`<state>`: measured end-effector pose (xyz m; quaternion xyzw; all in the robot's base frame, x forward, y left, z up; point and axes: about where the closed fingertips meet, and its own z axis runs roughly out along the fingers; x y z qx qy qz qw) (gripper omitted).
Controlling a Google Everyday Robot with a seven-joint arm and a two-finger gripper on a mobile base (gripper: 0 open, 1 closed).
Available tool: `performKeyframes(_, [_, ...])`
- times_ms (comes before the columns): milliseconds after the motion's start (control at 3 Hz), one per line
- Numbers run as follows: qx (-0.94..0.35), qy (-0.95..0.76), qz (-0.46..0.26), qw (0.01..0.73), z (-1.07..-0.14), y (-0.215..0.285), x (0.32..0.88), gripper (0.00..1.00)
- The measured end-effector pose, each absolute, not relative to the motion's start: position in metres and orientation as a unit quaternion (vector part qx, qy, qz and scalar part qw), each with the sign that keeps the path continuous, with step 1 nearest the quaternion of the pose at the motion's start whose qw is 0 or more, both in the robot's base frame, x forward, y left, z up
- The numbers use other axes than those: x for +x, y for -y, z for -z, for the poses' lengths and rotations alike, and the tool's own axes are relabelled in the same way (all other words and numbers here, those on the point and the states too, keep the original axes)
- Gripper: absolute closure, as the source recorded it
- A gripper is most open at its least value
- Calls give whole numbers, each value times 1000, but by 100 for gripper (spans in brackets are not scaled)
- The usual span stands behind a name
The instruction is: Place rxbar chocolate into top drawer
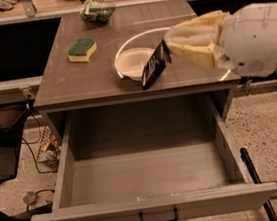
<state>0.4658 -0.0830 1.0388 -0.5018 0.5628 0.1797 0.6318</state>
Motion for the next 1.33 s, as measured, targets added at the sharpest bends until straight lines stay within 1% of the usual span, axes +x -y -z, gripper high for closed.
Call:
performKeyframes(333, [-487,-582,-223,612,-986,71,448,100])
performKeyframes(667, [-462,-625,-256,575,-920,71,441,100])
performKeyframes(1000, [-432,-666,-279,541,-863,76,440,100])
performKeyframes(1333, [-415,-689,-295,516,-825,74,442,100])
